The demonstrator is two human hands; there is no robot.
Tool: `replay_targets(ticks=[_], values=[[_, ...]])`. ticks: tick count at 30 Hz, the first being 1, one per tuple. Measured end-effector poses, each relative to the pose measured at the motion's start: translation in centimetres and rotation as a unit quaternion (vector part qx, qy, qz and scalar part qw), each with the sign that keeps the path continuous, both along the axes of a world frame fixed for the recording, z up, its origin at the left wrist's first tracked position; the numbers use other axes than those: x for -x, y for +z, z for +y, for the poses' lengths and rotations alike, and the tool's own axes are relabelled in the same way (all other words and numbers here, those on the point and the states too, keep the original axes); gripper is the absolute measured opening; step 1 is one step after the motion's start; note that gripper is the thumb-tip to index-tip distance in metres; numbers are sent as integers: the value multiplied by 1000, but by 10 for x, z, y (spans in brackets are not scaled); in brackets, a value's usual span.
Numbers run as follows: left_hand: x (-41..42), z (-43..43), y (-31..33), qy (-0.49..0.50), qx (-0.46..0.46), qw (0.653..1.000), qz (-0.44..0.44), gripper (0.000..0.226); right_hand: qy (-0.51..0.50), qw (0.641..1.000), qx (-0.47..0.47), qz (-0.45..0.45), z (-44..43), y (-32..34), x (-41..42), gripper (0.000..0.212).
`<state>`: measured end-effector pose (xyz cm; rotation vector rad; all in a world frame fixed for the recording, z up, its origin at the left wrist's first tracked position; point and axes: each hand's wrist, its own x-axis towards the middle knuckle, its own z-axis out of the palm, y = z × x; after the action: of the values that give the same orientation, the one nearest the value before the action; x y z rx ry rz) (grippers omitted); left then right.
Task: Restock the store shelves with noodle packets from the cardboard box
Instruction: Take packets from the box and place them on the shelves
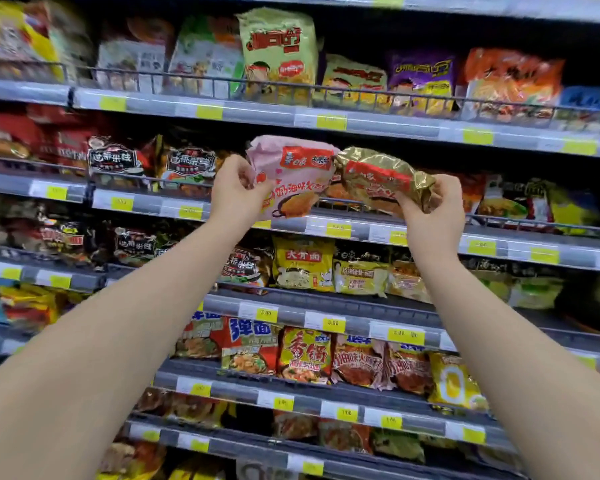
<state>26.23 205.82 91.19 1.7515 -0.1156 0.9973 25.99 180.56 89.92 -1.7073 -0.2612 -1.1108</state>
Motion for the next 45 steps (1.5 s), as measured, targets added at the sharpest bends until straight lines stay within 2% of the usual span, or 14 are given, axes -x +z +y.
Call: replay_targets(ticks=[4,7,8,13,17,19,22,24,27,28,33,37,41,45], values=[[-34,-1,11,25,-63,996,-57,43,6,998,-2,-55,-7,3,-32,32],[-65,1,19,47,-83,990,-103,22,-2,997,6,-74,-11,8,-58,35],[-76,3,21,44,-86,989,-108,21,-7,997,12,-80,-12,9,-67,33],[-121,13,21,38,-94,994,-36,36,-5,998,36,-54,-12,11,-103,29],[-146,23,25,34,-53,998,4,30,-8,1000,22,-16,-8,12,-122,24],[-156,28,33,54,-71,996,22,33,-11,1000,16,2,-5,12,-131,31],[-167,32,42,92,-93,989,63,40,-25,999,10,45,-2,14,-144,54],[-171,33,45,154,-142,975,79,50,-40,998,19,54,0,16,-150,55],[-174,30,44,288,-286,909,91,70,-73,995,36,63,5,19,-160,47],[-174,29,43,303,-310,897,82,70,-87,993,41,72,7,21,-163,46],[-162,14,36,194,-296,935,31,40,-119,984,19,127,21,36,-176,44],[-147,2,27,113,-258,959,32,37,-116,969,147,163,36,32,-177,28],[-129,-9,12,57,-208,975,45,33,-167,962,179,123,40,14,-149,30],[-88,-33,-13,-43,-74,994,63,23,-92,980,153,87,38,-11,-110,21]])
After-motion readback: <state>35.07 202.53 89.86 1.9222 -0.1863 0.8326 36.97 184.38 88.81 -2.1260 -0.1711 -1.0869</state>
